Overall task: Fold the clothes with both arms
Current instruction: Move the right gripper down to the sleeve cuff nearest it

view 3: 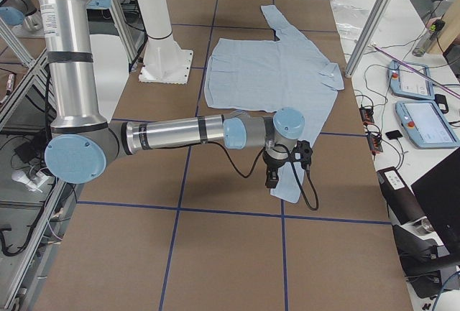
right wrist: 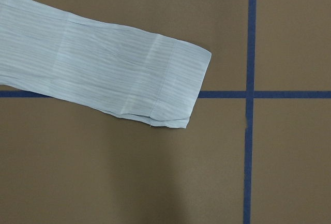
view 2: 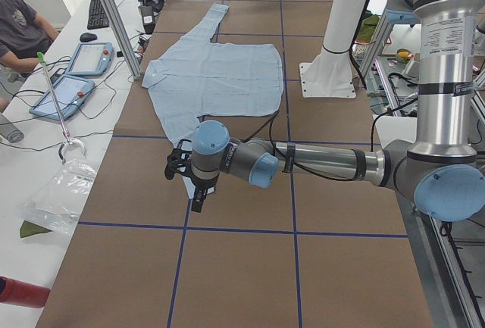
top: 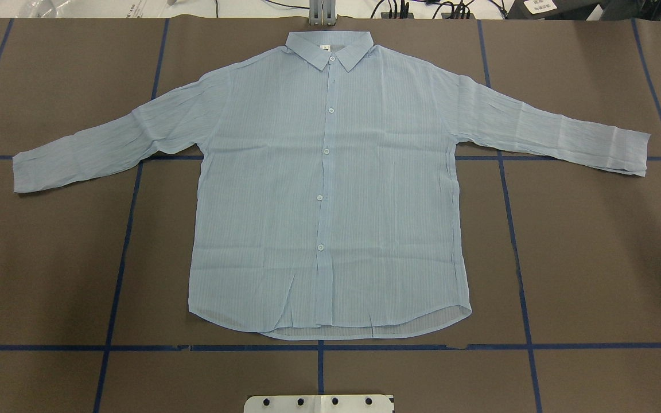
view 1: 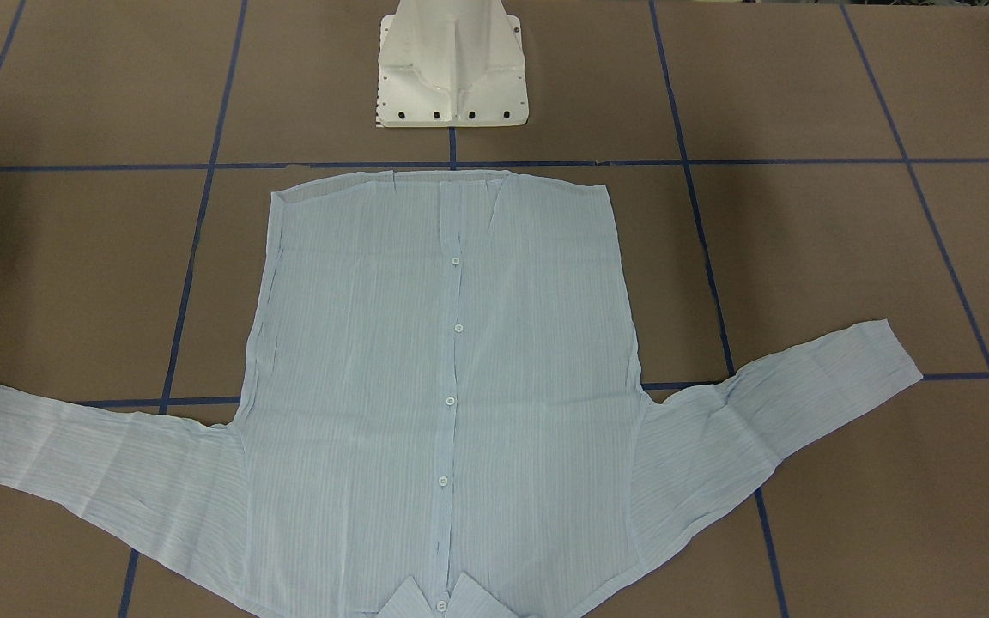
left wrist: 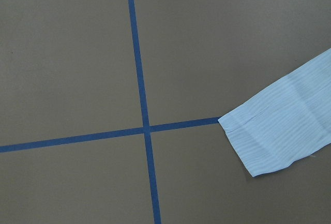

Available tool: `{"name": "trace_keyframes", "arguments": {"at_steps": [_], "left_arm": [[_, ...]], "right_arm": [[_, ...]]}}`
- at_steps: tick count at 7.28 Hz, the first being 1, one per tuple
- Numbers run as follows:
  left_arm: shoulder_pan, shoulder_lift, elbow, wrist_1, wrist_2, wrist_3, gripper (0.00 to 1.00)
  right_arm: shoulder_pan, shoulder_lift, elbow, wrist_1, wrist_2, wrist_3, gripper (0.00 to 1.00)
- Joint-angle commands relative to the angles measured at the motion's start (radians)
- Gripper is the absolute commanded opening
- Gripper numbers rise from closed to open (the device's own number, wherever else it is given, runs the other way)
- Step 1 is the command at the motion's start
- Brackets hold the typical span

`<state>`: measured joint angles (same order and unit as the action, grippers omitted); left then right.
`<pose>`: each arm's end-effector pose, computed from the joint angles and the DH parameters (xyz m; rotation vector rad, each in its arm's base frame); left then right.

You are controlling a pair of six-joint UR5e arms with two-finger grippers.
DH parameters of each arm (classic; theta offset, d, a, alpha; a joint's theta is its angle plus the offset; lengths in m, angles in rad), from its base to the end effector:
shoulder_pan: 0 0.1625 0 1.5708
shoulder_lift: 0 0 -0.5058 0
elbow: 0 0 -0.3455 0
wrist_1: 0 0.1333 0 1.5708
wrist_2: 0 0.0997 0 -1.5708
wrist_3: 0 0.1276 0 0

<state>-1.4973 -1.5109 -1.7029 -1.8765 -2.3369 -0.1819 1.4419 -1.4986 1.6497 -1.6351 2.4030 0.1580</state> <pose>-0.0123 -0.4430 0.6911 0.2596 0.7957 0.0427 -0.0237 -0.4858 0.6919 -0.0380 -0.8348 -0.0087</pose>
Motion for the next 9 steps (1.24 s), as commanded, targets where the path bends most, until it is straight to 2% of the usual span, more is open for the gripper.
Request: {"name": "trace_keyframes", "arguments": {"at_steps": [1, 4, 6, 7, 8, 9], "left_arm": [[0.002, -0.015, -0.001, -0.004, -0.001, -0.002, 1.0], [0.003, -0.017, -0.021, -0.009, -0.001, -0.004, 1.0], [0.006, -0.018, -0.018, -0.009, -0.001, -0.005, 1.0], [0.008, -0.018, -0.021, -0.009, -0.002, -0.005, 1.0], [0.008, -0.018, -0.021, -0.01, -0.013, -0.005, 1.0], [0.008, -0.018, -0.023, -0.025, -0.033, -0.005, 1.0]], "right_arm": [[0.0, 0.001, -0.001, 0.0, 0.001, 0.0, 1.0], [0.0, 0.0, -0.002, 0.0, 0.001, 0.0, 1.0], [-0.062, 0.001, -0.004, 0.009, 0.001, 0.0, 1.0], [-0.11, 0.006, -0.022, 0.065, -0.007, 0.03, 1.0], [-0.118, 0.02, -0.084, 0.152, -0.008, 0.061, 1.0], [-0.13, 0.068, -0.194, 0.222, -0.008, 0.108, 1.0]]}}
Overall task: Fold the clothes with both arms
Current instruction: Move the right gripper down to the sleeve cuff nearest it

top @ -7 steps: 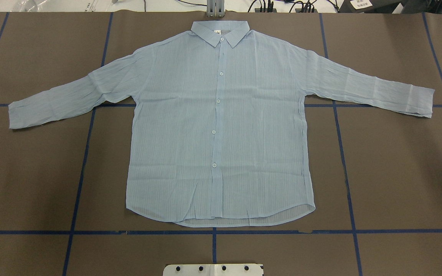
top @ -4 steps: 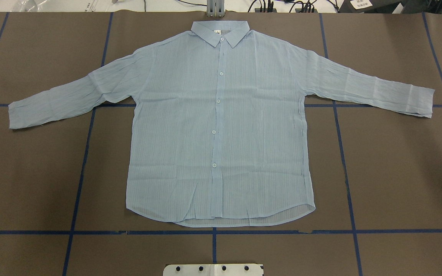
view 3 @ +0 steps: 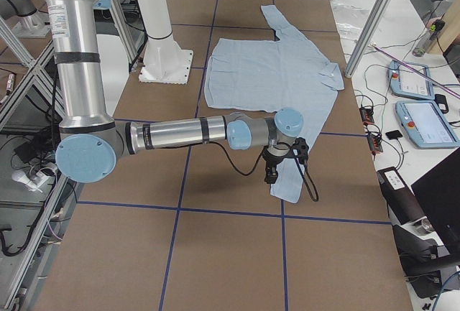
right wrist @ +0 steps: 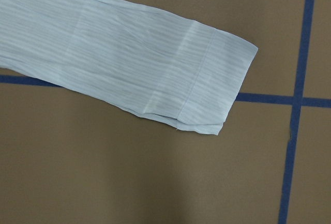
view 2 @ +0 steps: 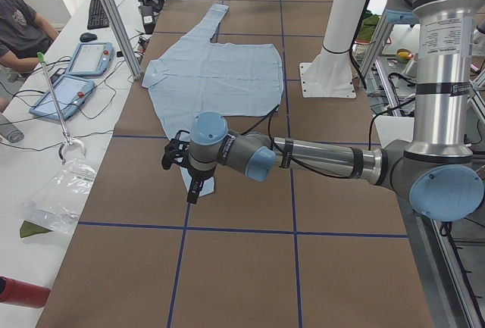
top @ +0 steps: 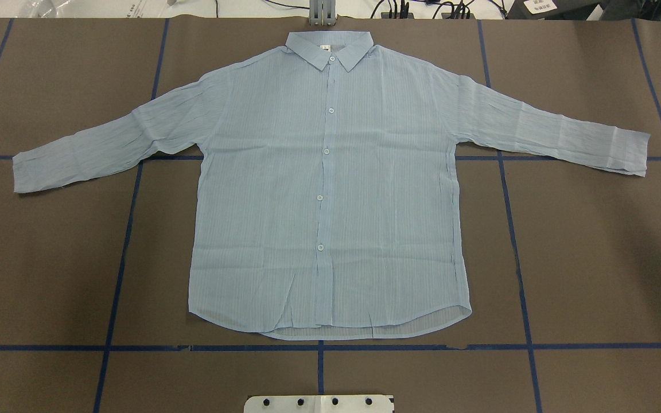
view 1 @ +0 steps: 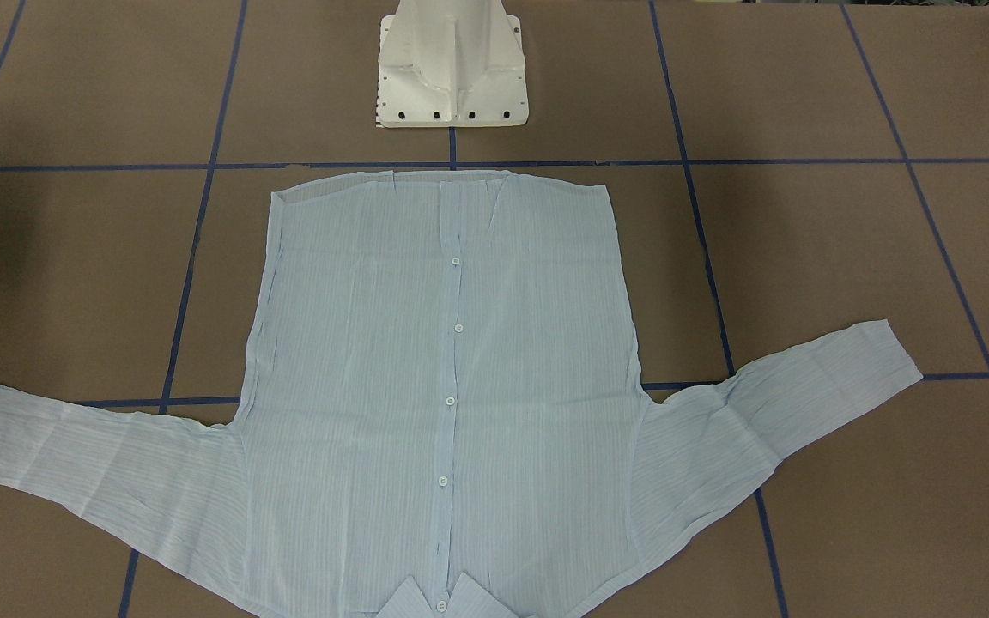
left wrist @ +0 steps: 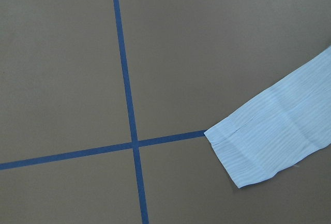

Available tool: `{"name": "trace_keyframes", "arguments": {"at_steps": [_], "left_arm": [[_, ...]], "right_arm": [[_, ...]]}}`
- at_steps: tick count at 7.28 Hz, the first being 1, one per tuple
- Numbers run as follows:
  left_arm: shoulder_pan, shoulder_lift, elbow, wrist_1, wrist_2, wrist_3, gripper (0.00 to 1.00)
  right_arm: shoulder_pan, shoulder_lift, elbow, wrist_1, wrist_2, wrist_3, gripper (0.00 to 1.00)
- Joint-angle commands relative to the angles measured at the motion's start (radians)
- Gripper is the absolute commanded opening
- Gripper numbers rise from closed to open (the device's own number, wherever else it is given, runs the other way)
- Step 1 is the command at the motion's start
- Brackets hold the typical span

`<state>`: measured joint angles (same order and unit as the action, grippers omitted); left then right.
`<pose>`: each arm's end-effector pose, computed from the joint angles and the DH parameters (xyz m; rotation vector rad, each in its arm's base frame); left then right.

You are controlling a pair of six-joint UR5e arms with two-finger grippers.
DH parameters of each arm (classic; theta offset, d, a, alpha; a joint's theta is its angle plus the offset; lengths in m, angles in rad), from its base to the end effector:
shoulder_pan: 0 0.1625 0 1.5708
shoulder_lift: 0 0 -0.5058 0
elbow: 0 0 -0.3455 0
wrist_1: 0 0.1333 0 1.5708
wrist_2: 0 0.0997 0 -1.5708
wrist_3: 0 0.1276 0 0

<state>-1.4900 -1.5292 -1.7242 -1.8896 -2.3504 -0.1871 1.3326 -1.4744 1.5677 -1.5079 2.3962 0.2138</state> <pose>-0.0071 -0.4528 0.6702 0.3020 0.8141 0.0683 -0.0806 -0.4997 0.7037 -0.0411 -0.8359 -0.0874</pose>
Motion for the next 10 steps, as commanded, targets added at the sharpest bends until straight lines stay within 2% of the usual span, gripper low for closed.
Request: {"name": "trace_keyframes", "arguments": {"at_steps": [1, 2, 3, 5, 7, 8, 10], "left_arm": [[0.002, -0.002, 0.009, -0.034, -0.017, -0.002, 1.0], [0.007, -0.002, 0.011, -0.039, -0.02, -0.006, 1.0], [0.008, -0.002, 0.012, -0.042, -0.024, -0.055, 1.0], [0.02, -0.061, 0.046, -0.037, -0.024, -0.063, 0.99], [0.03, -0.054, 0.051, -0.039, -0.024, -0.061, 0.99], [0.03, -0.052, 0.057, -0.033, -0.024, -0.063, 0.99], [0.03, -0.052, 0.06, -0.039, -0.024, -0.063, 1.0]], "right_arm": [[-0.021, 0.101, -0.236, 0.168, -0.002, 0.055, 1.0], [-0.021, 0.174, -0.352, 0.22, -0.011, 0.05, 0.98], [-0.021, 0.202, -0.403, 0.265, -0.014, 0.021, 0.95], [-0.03, 0.221, -0.417, 0.281, -0.043, -0.072, 0.93], [-0.036, 0.241, -0.451, 0.281, -0.107, -0.15, 0.91], [-0.036, 0.249, -0.457, 0.281, -0.111, -0.168, 0.9], [-0.039, 0.288, -0.53, 0.284, -0.123, -0.203, 0.88]]}}
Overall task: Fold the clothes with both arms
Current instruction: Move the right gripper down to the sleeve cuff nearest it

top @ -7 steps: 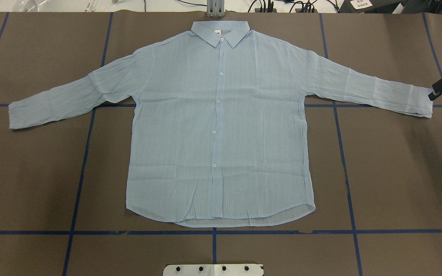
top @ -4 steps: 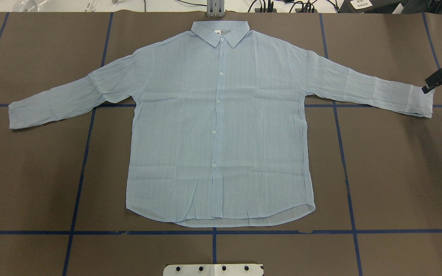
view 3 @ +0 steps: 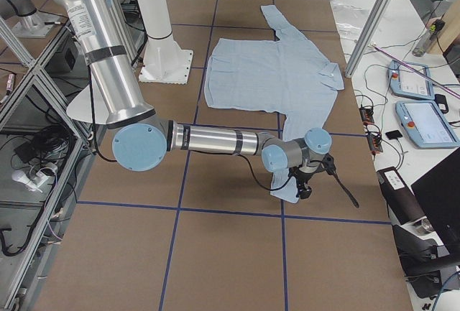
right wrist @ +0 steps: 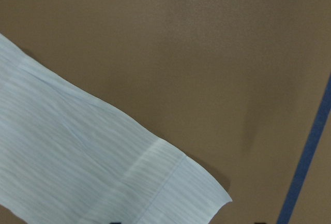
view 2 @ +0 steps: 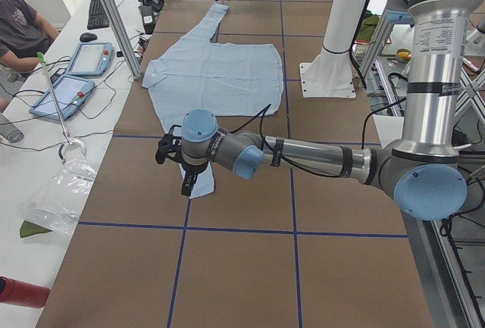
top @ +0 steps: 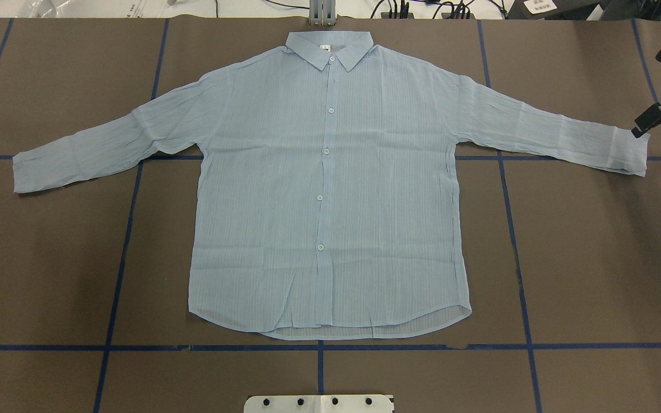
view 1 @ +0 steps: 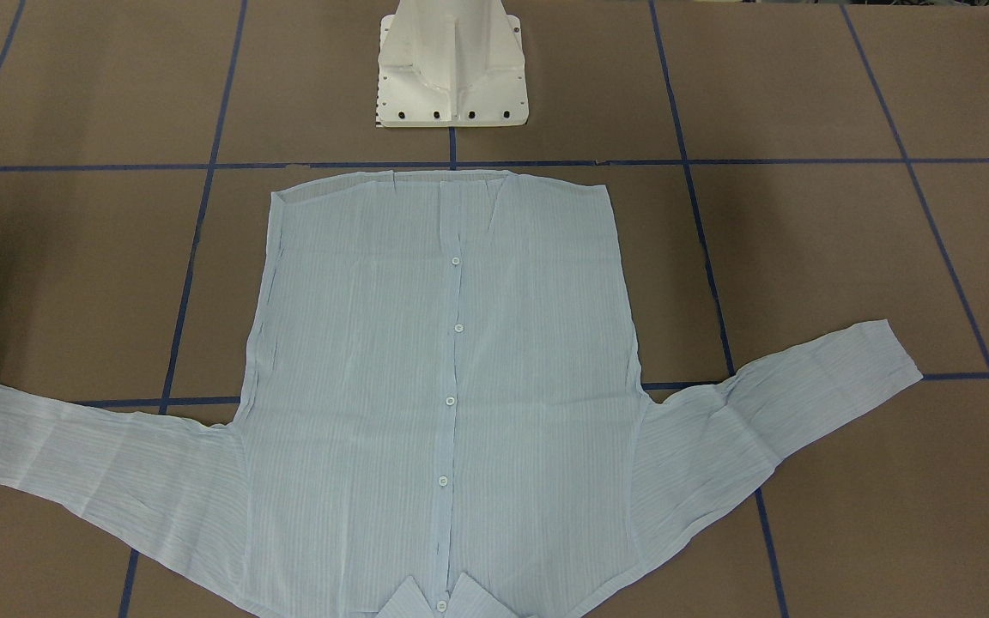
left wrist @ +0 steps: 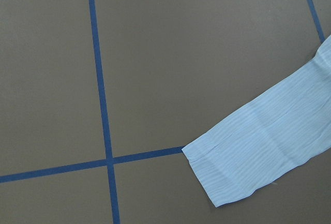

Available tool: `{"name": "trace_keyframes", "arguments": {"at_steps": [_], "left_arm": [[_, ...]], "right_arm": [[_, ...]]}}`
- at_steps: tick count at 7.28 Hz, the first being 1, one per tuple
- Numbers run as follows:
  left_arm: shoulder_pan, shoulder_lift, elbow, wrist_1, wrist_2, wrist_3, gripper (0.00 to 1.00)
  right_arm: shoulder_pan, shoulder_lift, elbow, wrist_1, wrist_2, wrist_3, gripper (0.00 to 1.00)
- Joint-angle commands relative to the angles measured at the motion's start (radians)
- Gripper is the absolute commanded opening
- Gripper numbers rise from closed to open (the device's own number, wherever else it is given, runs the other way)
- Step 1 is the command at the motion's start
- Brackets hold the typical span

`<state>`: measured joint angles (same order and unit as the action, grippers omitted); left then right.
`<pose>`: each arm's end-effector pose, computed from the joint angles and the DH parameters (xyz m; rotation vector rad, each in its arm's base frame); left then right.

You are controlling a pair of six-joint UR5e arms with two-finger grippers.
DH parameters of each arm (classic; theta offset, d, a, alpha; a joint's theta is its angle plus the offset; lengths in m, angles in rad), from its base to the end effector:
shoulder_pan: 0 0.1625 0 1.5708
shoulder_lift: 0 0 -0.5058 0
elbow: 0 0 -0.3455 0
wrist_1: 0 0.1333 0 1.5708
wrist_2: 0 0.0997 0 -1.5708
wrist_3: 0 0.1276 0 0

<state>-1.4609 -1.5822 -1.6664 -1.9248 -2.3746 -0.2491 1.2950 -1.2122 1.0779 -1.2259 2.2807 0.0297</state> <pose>0.0112 -0.4796 0.6663 0.2874 0.8531 0.0556 -0.1254 -0.6272 0.7562 0.0921 -0.7326 -0.3096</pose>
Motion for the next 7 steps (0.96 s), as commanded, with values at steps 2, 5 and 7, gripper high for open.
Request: {"name": "trace_keyframes", "arguments": {"at_steps": [2, 5, 7], "left_arm": [[0.001, 0.001, 0.002, -0.003, 0.0, -0.001, 1.0], [0.001, 0.001, -0.001, -0.003, 0.0, -0.001, 1.0], [0.001, 0.001, 0.001, -0.003, 0.0, -0.001, 1.0]], "right_arm": [[-0.013, 0.059, -0.096, 0.006, -0.023, -0.019, 0.87], [-0.016, 0.06, -0.15, 0.017, -0.027, -0.021, 0.75], [-0.017, 0.059, -0.154, 0.019, -0.029, -0.022, 0.57]]}}
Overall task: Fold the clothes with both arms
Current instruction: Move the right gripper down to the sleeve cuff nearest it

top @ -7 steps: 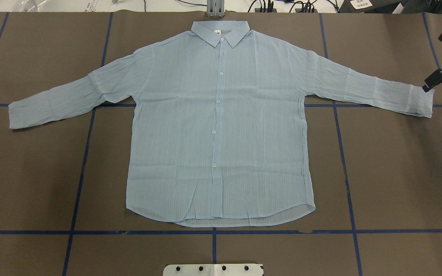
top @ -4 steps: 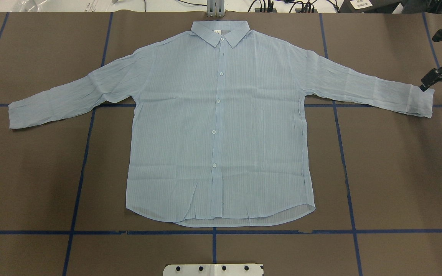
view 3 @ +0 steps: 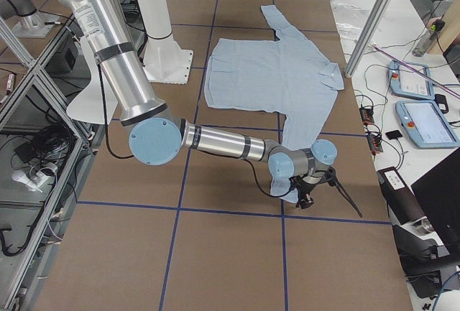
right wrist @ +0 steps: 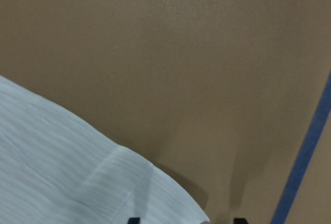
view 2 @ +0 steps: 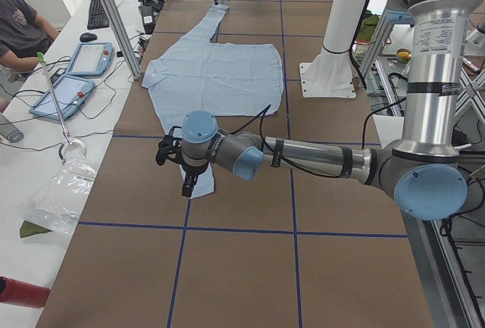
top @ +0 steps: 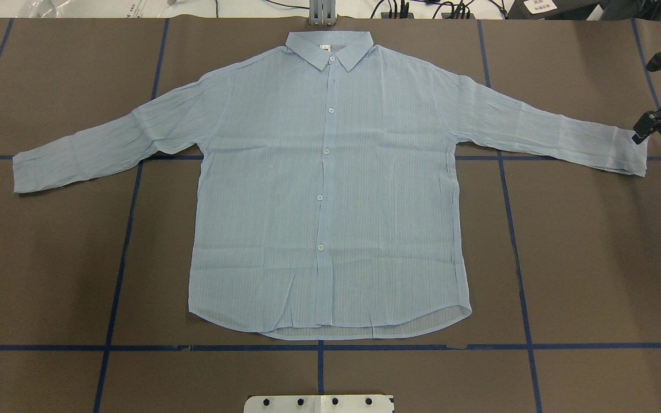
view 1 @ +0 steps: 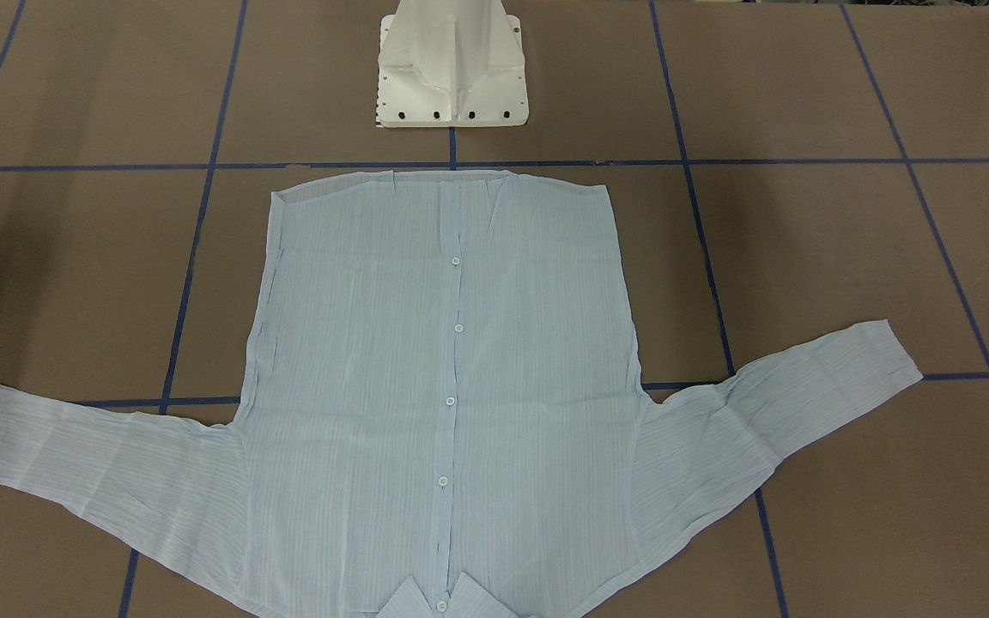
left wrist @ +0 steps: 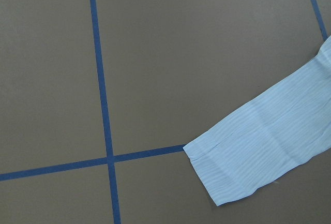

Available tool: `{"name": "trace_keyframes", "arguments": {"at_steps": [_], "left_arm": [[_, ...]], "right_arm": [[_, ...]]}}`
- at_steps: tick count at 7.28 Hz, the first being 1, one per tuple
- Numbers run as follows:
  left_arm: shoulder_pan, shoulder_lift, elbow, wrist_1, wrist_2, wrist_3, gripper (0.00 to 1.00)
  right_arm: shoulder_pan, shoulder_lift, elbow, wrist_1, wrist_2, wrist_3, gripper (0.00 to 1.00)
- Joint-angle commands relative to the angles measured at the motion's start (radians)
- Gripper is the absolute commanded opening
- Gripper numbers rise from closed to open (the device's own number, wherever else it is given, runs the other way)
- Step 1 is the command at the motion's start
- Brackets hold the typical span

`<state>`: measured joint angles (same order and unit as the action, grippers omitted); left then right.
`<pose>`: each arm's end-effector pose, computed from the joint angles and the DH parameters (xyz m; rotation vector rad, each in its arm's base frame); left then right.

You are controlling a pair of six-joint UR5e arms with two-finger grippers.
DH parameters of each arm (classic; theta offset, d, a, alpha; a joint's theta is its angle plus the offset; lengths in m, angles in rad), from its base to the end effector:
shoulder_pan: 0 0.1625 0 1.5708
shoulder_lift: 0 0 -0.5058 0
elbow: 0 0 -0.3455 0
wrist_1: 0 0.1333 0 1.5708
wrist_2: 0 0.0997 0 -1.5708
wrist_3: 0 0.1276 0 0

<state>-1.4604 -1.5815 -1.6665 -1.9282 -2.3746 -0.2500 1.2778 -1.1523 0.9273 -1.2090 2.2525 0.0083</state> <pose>0.0115 -0.4794 0.6662 0.2895 0.8536 0.0563 -0.1384 -0.6420 0.7863 0.0279 -0.6957 -0.3198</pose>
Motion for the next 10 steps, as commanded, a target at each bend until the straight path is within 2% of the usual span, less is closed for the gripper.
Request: {"name": "trace_keyframes", "arguments": {"at_steps": [1, 4, 5, 6, 8, 10], "left_arm": [[0.0, 0.0, 0.001, 0.0, 0.0, 0.002, 1.0], [0.0, 0.0, 0.001, 0.0, 0.0, 0.005, 1.0], [0.0, 0.0, -0.001, 0.0, 0.0, 0.005, 1.0], [-0.002, 0.0, -0.001, 0.0, 0.0, 0.008, 1.0], [-0.002, 0.002, 0.004, 0.0, 0.0, 0.012, 1.0], [-0.002, 0.002, 0.005, 0.0, 0.0, 0.012, 1.0]], "right_arm": [[-0.006, -0.001, -0.007, 0.002, -0.005, -0.001, 0.55], [-0.009, 0.003, -0.007, 0.002, -0.039, -0.001, 0.52], [-0.009, 0.003, -0.007, 0.003, -0.04, -0.001, 0.41], [-0.009, 0.005, -0.008, 0.002, -0.04, 0.001, 0.19], [-0.011, 0.005, -0.008, 0.002, -0.04, 0.001, 0.0], [-0.012, 0.009, -0.008, 0.002, -0.037, 0.002, 0.0]]}}
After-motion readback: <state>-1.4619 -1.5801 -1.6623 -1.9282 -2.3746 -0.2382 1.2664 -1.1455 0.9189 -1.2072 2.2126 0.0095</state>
